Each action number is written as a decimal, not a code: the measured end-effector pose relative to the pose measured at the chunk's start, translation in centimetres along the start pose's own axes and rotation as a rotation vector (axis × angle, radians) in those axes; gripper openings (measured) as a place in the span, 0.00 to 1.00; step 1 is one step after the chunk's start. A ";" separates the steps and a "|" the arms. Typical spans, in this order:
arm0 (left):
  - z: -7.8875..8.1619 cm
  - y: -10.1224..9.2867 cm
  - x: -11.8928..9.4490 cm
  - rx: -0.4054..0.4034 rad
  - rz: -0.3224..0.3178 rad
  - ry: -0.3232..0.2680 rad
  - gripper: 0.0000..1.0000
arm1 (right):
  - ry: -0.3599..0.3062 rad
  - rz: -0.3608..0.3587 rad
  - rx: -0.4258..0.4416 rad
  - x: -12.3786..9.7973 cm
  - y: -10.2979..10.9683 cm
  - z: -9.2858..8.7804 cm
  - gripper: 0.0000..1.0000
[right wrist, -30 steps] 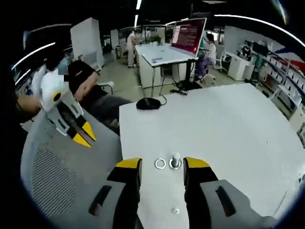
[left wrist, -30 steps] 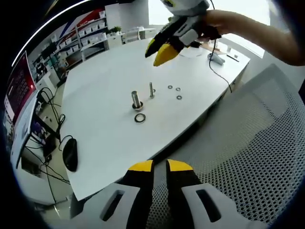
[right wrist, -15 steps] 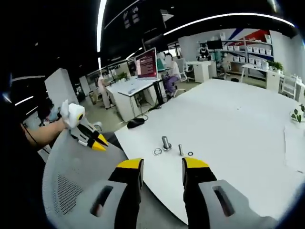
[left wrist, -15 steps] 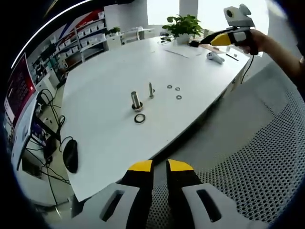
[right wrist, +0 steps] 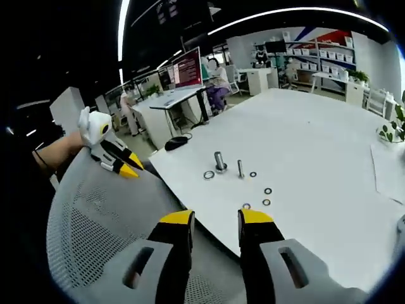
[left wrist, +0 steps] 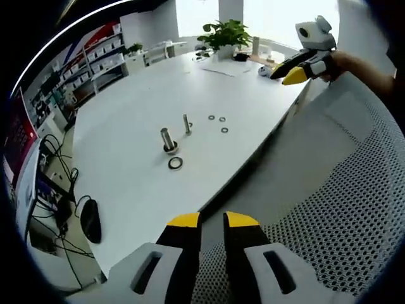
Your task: Place the washer onto the threaded stud by aligning its center hole with the stud, sliding it down to the base, and recovering from edge contact or off-axis alignment until the washer reaches the visible bottom stop.
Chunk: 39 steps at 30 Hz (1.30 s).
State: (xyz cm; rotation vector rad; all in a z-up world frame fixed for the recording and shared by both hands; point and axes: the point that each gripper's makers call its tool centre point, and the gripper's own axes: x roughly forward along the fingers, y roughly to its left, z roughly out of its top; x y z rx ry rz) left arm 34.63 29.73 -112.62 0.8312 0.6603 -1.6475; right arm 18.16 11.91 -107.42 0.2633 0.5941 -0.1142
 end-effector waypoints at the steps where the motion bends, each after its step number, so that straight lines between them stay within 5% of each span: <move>1: 0.0 -0.1 0.0 0.013 -0.010 0.004 0.13 | -0.003 -0.002 0.001 -0.1 0.3 0.1 0.30; 6: -0.6 0.4 0.2 0.118 -0.039 0.067 0.24 | -0.019 -0.079 -0.054 -0.8 0.2 0.1 0.30; 9: -1.2 1.4 0.5 0.259 -0.047 0.117 0.25 | -0.047 -0.130 -0.058 -1.6 -0.4 0.1 0.30; 11: -1.9 2.4 0.8 0.281 -0.041 0.165 0.25 | -0.097 -0.177 -0.049 -2.5 -0.7 0.9 0.30; 15: -1.8 3.0 1.1 0.362 -0.098 0.210 0.29 | -0.103 -0.155 -0.025 -3.1 0.1 0.4 0.30; 22: -2.1 6.0 3.0 0.383 -0.076 0.257 0.43 | -0.153 -0.146 0.098 -3.1 2.2 0.3 0.30; 30: -3.2 7.1 5.8 0.404 -0.175 0.315 0.39 | -0.137 -0.239 0.051 -2.6 2.1 -0.1 0.31; 34: -2.9 7.2 7.6 0.418 -0.202 0.323 0.39 | -0.146 -0.233 0.081 -2.5 1.8 -0.1 0.31; 39: -3.0 7.6 9.3 0.451 -0.202 0.347 0.40 | -0.135 -0.284 0.020 -2.4 1.6 -0.2 0.30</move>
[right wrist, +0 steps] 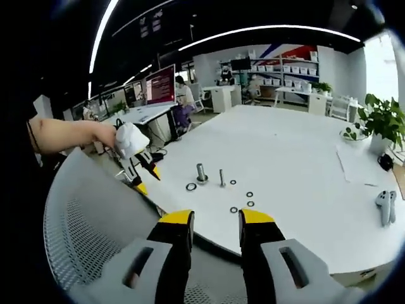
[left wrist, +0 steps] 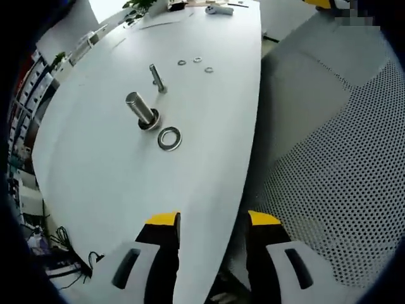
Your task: Place the washer onto the threaded stud by aligning its center hole with the stud, sliding it down to the base, and recovering from edge contact or off-axis alignment until the washer reaches the visible bottom stop.
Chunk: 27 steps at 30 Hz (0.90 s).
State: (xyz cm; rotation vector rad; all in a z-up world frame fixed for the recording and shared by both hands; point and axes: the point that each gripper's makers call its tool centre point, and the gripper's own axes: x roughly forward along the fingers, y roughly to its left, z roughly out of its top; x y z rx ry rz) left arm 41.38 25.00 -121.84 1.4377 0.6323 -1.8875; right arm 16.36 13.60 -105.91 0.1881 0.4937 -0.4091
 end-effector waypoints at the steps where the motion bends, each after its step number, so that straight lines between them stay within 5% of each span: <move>1: 0.2 0.1 0.3 0.000 0.006 0.002 0.40 | -0.002 0.005 0.005 0.0 0.1 0.1 0.27; 9: -0.2 1.2 2.2 -0.041 0.006 0.008 0.39 | -0.009 0.006 0.008 -0.1 0.2 0.2 0.22; 27: 0.2 0.2 1.7 0.094 -0.031 0.086 0.32 | 0.010 0.002 0.013 -0.1 0.1 -0.1 0.22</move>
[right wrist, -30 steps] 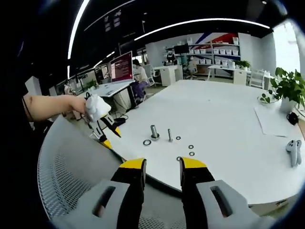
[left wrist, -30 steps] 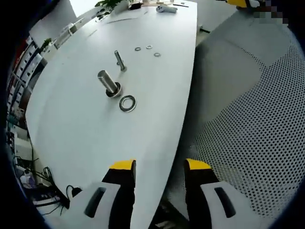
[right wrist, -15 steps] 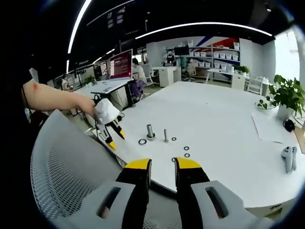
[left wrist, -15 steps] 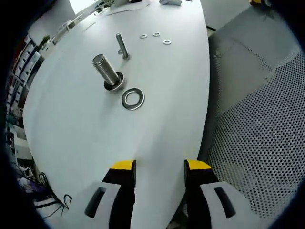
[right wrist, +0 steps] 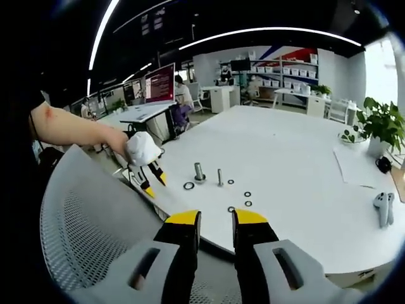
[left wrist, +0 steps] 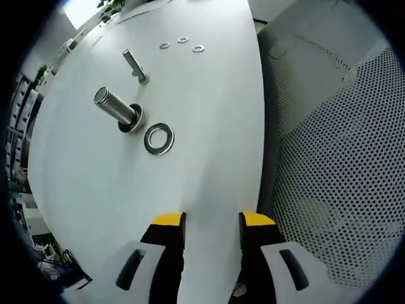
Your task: Place the washer onto the threaded stud by aligning its center hole with the stud, sliding it down to the base, and recovering from edge contact or off-axis alignment until the washer reaches the visible bottom stop.
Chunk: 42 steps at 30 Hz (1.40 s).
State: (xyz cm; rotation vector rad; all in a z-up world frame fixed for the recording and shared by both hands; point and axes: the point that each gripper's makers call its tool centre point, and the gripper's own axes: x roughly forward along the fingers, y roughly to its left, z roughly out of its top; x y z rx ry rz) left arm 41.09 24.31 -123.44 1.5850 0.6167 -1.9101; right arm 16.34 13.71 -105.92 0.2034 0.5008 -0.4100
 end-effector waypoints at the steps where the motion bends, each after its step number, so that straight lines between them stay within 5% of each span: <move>1: -0.2 0.2 0.4 0.003 -0.003 -0.006 0.32 | 0.000 0.000 0.000 0.0 0.0 0.0 0.22; 5: -0.1 0.4 0.7 0.035 -0.016 -0.028 0.34 | 0.000 -0.010 -0.022 0.0 0.0 0.0 0.22; 13: -0.1 0.7 0.9 0.033 -0.023 0.080 0.34 | 0.001 -0.015 -0.041 -0.1 0.1 0.0 0.17; 27: 0.1 1.1 0.8 0.048 -0.023 0.153 0.24 | 0.020 -0.001 -0.020 0.1 0.0 -0.3 0.16; 29: -0.2 1.0 0.9 0.161 -0.073 0.139 0.26 | 0.007 -0.008 -0.029 0.1 -0.2 -0.1 0.16; 33: 0.2 2.2 0.8 0.023 -0.009 0.094 0.20 | 0.002 -0.013 -0.029 0.1 -0.3 -0.1 0.17; 42: 0.5 2.1 0.9 0.030 -0.015 0.129 0.24 | 0.033 -0.008 -0.032 0.2 -0.1 -0.5 0.14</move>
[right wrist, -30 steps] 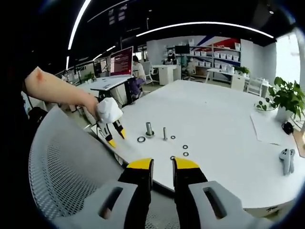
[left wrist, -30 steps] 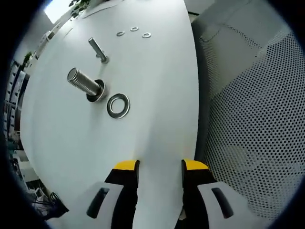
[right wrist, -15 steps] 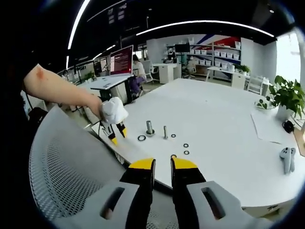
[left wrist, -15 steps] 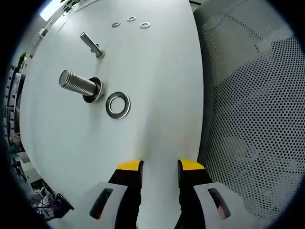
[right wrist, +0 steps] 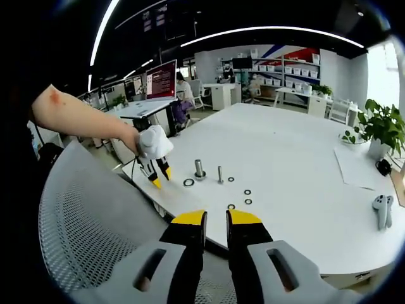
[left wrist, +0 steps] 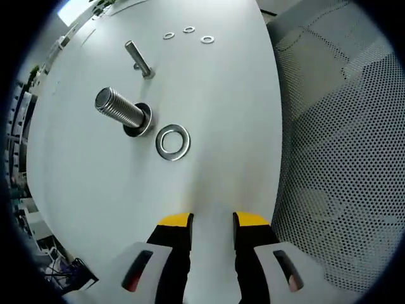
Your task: Place the washer onto the threaded stud by aligning its center hole with the stud, sliding it down to the base, and recovering from edge contact or off-axis alignment until the washer reaches the visible bottom stop.
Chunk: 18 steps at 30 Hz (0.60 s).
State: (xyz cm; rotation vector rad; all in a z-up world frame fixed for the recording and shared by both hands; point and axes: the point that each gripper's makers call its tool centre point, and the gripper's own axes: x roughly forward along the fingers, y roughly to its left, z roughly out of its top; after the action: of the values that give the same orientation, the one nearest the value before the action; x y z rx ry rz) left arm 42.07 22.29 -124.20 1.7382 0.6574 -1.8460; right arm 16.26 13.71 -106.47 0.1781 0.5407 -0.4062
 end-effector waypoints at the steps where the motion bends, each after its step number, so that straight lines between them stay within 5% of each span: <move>1: -0.1 0.1 0.2 -0.003 0.002 0.009 0.24 | 0.003 -0.017 -0.040 -0.1 -0.1 0.1 0.14; 5: -0.1 0.0 0.0 -0.013 0.006 0.009 0.24 | 0.087 0.027 -0.104 0.2 0.8 -0.8 0.04; 12: -0.6 0.4 0.4 -0.019 0.003 -0.043 0.24 | 0.297 0.153 -0.037 -0.2 4.1 -3.1 0.04; 14: -0.3 0.2 0.1 -0.020 0.003 -0.041 0.24 | 0.364 0.145 -0.044 -0.2 4.1 -4.0 0.04; 15: -0.2 0.0 0.0 -0.018 0.004 -0.032 0.24 | 0.357 0.081 -0.055 0.3 3.2 -4.0 0.04; 18: 0.1 -0.1 -0.2 -0.013 0.006 -0.014 0.24 | 0.368 0.085 -0.018 0.3 3.1 -4.3 0.04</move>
State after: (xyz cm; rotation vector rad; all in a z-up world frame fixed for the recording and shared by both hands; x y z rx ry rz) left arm 41.92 22.33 -124.02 1.7152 0.6573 -1.8445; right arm 15.81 17.56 -110.05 0.2598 0.8951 -0.2857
